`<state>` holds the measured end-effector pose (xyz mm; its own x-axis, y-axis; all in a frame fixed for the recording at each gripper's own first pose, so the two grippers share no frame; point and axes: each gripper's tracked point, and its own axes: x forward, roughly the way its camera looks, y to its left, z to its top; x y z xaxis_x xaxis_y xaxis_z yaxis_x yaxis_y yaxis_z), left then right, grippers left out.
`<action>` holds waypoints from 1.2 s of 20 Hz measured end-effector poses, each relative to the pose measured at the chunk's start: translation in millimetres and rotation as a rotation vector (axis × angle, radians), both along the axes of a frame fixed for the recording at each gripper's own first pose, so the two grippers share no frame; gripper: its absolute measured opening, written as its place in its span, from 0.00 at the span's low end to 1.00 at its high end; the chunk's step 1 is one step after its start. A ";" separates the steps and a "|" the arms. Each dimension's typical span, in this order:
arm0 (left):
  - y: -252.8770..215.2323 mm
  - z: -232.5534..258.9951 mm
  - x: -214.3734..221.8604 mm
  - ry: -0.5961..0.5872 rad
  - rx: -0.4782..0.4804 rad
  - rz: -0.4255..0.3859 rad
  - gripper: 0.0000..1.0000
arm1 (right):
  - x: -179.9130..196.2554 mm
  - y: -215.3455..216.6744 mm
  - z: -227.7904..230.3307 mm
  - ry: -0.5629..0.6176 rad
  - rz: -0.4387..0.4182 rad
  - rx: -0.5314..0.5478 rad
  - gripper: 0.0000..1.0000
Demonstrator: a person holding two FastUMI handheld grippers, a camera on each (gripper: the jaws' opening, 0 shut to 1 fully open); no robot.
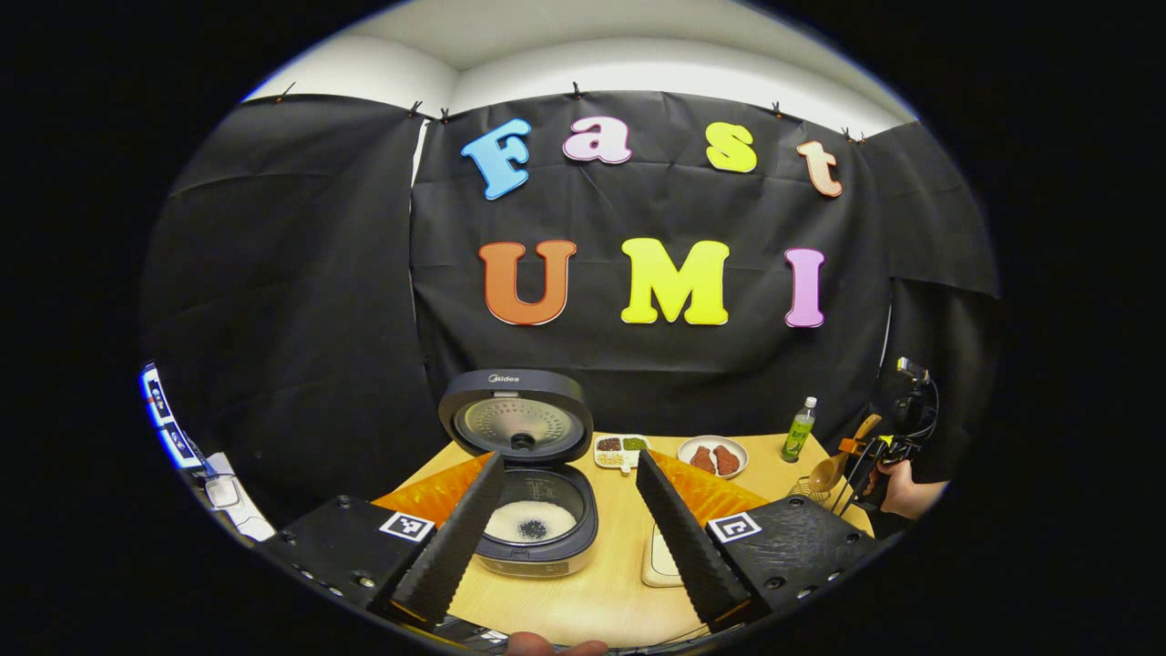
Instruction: Close the left gripper, press the button to open the rice cooker; take a wooden spoon from the chopstick holder with the right hand, scoop a spoonful of rice and pour it into the rice cooker, then put the wooden spoon back into the chopstick holder.
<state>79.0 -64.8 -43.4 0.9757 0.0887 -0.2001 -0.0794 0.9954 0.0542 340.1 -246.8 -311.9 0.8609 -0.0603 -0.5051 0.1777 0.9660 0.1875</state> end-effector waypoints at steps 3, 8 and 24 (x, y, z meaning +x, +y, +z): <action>4.3 -2.5 -0.8 0.010 0.015 0.025 0.94 | 2.5 4.3 -25.5 0.023 -0.005 0.010 0.12; 3.6 -2.7 2.1 0.011 0.016 0.028 0.94 | -0.9 2.6 -49.0 0.040 -0.011 0.028 0.16; 51.4 53.2 71.4 -0.066 -0.015 0.018 0.94 | -43.0 -27.7 135.9 -0.225 -0.084 -0.153 0.92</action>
<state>150.4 -13.4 9.8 0.9851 0.1042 -0.1369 -0.1005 0.9944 0.0334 297.1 -274.5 -176.0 0.9393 -0.1967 -0.2811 0.2285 0.9699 0.0848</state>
